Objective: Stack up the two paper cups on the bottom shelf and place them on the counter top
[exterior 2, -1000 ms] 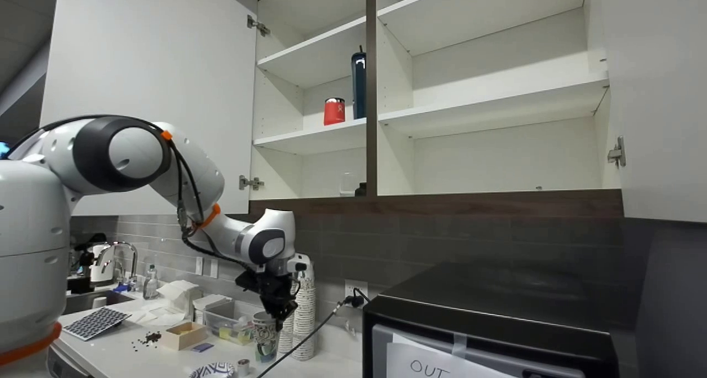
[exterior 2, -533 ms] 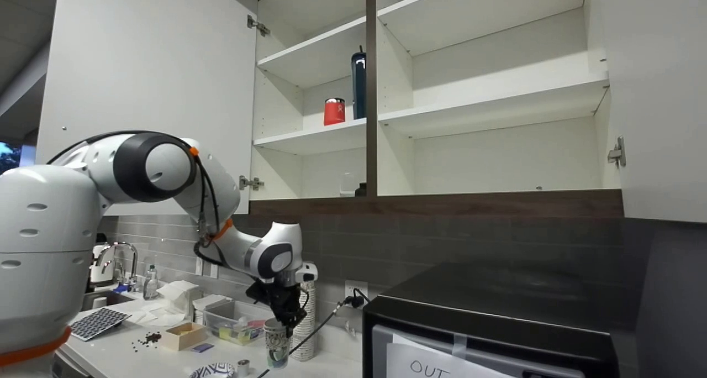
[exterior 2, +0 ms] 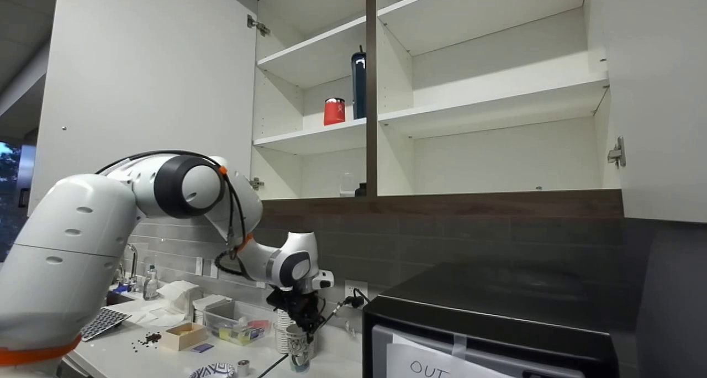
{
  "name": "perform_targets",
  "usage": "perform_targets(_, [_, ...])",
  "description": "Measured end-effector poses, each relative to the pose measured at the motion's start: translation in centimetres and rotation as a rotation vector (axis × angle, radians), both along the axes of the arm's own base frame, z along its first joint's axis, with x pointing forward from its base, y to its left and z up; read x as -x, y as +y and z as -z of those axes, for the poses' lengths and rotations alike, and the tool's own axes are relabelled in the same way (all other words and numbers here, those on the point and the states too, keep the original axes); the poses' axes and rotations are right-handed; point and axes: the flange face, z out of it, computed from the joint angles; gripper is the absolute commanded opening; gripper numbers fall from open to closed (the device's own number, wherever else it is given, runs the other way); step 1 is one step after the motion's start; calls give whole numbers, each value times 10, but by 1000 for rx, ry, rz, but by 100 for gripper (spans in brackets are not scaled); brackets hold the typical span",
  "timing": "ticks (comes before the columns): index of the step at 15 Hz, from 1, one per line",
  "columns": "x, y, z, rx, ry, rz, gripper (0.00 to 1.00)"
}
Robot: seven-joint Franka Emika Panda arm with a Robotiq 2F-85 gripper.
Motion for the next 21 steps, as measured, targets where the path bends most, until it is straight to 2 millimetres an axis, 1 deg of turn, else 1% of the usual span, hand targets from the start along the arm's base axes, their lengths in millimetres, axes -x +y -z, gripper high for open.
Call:
perform_targets(4, [-22,-22,19,0,15,96,1])
perform_targets(10, [-41,-50,57,4,55,222,1])
perform_targets(15, [-49,-60,81,-4,84,308,1])
perform_targets(19, [-52,-63,94,-5,98,342,1])
perform_targets(20, [-53,-64,95,-5,99,349,19])
perform_targets(21, [-53,-64,97,-7,100,354,31])
